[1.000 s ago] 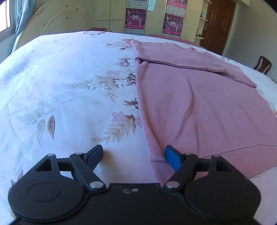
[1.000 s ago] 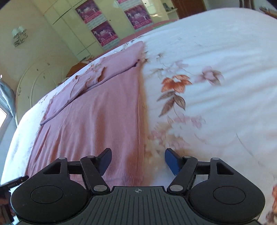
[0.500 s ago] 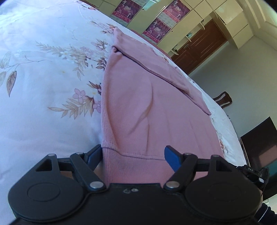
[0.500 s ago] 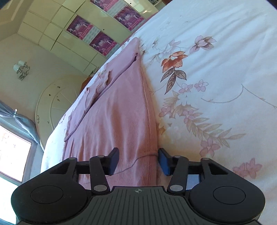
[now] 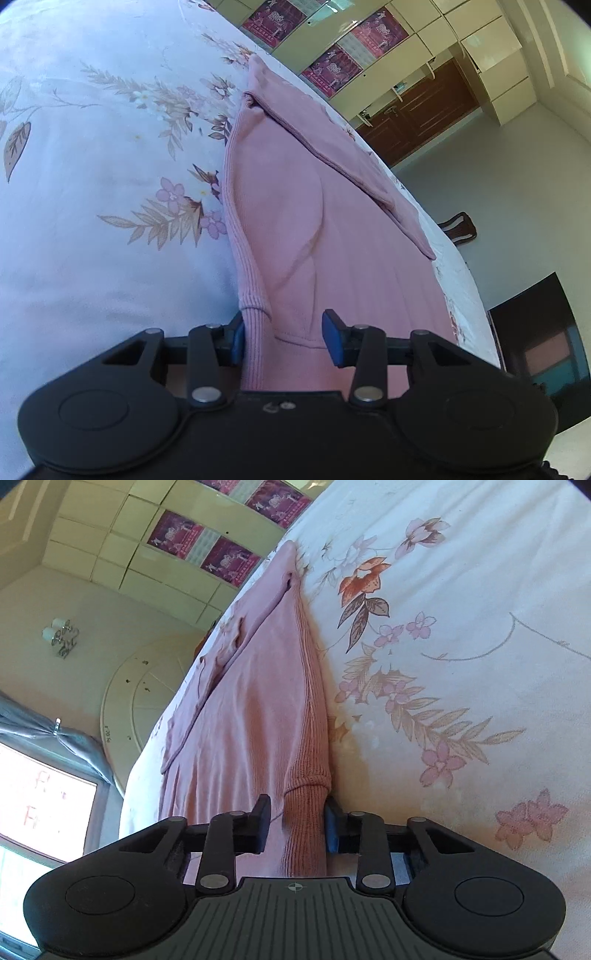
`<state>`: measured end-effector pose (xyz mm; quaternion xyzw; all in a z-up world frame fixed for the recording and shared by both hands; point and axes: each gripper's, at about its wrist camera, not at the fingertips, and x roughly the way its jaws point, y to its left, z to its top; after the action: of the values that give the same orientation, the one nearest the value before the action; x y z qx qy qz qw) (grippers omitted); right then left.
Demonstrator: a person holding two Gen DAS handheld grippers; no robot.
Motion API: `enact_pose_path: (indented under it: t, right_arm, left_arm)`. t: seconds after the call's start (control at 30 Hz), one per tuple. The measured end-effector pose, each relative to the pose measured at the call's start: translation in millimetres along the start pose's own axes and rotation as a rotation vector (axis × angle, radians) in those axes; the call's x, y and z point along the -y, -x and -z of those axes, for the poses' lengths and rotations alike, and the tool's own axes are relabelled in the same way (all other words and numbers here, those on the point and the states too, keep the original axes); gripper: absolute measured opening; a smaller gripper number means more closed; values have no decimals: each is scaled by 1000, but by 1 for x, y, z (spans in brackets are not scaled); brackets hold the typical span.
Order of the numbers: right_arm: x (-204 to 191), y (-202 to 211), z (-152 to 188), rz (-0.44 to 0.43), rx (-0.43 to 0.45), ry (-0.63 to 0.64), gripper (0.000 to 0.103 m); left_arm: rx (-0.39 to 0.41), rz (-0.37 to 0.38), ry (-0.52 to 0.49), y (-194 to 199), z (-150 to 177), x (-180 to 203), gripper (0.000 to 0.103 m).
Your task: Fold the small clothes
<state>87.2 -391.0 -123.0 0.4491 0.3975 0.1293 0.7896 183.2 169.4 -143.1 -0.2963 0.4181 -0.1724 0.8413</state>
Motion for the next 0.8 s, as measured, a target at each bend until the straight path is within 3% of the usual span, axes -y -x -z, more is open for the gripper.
enact_pose_path:
  t: [0.03, 0.07, 0.1, 0.2, 0.3, 0.37, 0.47, 0.67, 0.8]
  right_arm:
    - [-4, -3, -1, 12, -19, 22, 12]
    - [-9, -5, -1, 30, -35, 51, 10]
    - [-15, -5, -1, 37, -30, 78, 10]
    - [-27, 14, -5, -21, 39, 88, 9]
    - [-41, 29, -6, -69, 76, 146, 9]
    - [-40, 20, -4, -23, 46, 173, 9]
    - [-21, -8, 4, 107, -50, 147, 8]
    - [-38, 16, -1, -21, 72, 98, 8]
    - [-60, 10, -19, 4, 88, 137, 8]
  left_arm:
    - [2, -22, -29, 0, 1, 5, 31]
    - [7, -50, -56, 0, 1, 10, 10]
    - [21, -53, -58, 4, 0, 11, 4]
    - [124, 8, -43, 31, -3, 11, 5]
    - [69, -55, -74, 25, 0, 8, 5]
    - [13, -112, -59, 8, 6, -1, 6]
    - [50, -82, 13, 13, 8, -8, 5]
    - [125, -37, 31, 29, 1, 0, 5]
    - [151, -30, 55, 20, -25, 10, 5]
